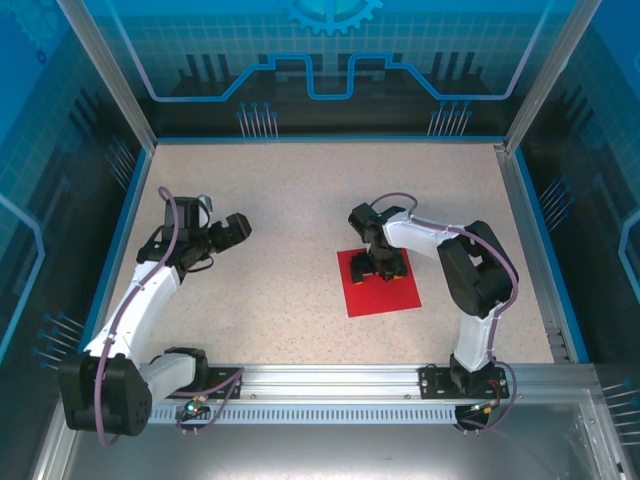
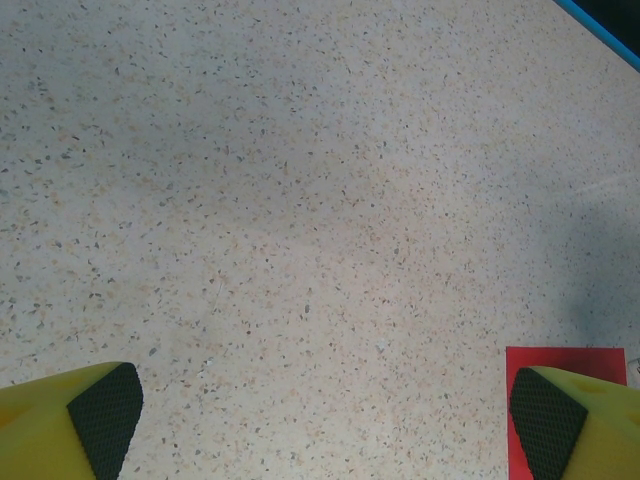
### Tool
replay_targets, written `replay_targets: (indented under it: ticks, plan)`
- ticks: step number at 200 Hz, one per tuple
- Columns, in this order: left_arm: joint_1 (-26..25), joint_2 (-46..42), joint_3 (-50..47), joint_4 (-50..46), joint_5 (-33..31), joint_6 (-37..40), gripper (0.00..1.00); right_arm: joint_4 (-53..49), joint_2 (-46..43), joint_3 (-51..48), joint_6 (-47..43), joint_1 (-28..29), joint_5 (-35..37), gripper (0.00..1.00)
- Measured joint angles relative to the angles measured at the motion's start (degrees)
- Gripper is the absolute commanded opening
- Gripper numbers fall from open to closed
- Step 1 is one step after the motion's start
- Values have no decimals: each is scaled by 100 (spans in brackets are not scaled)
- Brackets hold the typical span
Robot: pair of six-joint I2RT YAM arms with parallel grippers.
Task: Fold a paper plane with a square sheet of paper (pick it up from the middle)
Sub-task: Fold the square sheet of paper in half at the center of the table.
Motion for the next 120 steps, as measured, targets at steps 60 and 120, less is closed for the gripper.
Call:
replay_targets:
  ticks: [60,120]
  plan:
    - [0,0,0,0,37,2,98,63,28,-50,42,37,-9,82]
    - [0,17,0,2,44,0,99,151,-74,-98,79,39,-2,74]
